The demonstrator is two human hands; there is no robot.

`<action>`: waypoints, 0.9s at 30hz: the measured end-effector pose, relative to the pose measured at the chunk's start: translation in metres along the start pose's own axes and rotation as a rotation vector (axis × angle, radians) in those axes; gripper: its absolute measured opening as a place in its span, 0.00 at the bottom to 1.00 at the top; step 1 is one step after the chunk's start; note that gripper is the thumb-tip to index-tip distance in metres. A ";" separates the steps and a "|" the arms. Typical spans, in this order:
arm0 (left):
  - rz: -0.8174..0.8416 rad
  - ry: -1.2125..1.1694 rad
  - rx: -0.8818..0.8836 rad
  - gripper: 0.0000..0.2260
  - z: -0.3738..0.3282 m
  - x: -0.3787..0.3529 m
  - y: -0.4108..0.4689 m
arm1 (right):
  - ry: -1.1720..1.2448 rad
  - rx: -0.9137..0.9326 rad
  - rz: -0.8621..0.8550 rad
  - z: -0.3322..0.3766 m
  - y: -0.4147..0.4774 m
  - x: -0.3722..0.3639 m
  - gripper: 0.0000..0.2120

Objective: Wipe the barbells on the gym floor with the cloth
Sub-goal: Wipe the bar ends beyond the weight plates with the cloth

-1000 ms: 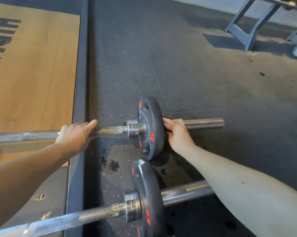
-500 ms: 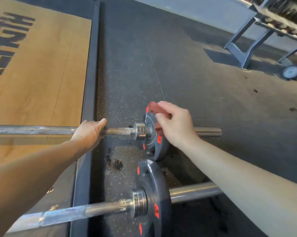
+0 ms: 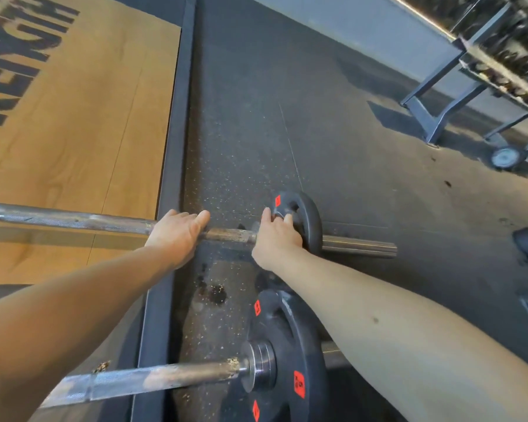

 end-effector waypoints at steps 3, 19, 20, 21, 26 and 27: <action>-0.003 0.021 0.023 0.21 0.001 -0.003 0.001 | 0.157 0.046 -0.074 -0.010 -0.011 0.002 0.47; -0.002 0.074 0.047 0.16 -0.004 0.001 0.001 | 0.316 -0.095 -0.204 -0.012 0.000 0.006 0.14; -0.002 0.083 0.043 0.16 -0.004 0.003 0.004 | 0.288 -0.083 -0.202 -0.010 0.006 0.010 0.13; 0.003 0.093 0.038 0.16 -0.002 0.004 0.008 | 0.265 -0.073 -0.203 -0.007 0.012 0.014 0.14; 0.051 0.104 -0.017 0.24 0.013 -0.002 0.031 | 0.283 -0.013 -0.123 -0.003 0.046 0.035 0.14; 0.062 0.098 -0.030 0.25 0.016 -0.003 0.036 | 0.286 0.000 -0.114 -0.003 0.050 0.038 0.15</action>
Point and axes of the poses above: each hand's wrist, its own y-axis towards the middle knuckle, its own x-axis out of the back of the hand, z = x × y, the point moved 9 cm from there along y, towards the middle knuckle, and after that the axes turned 12 degrees about z, right-handed, at the moved point
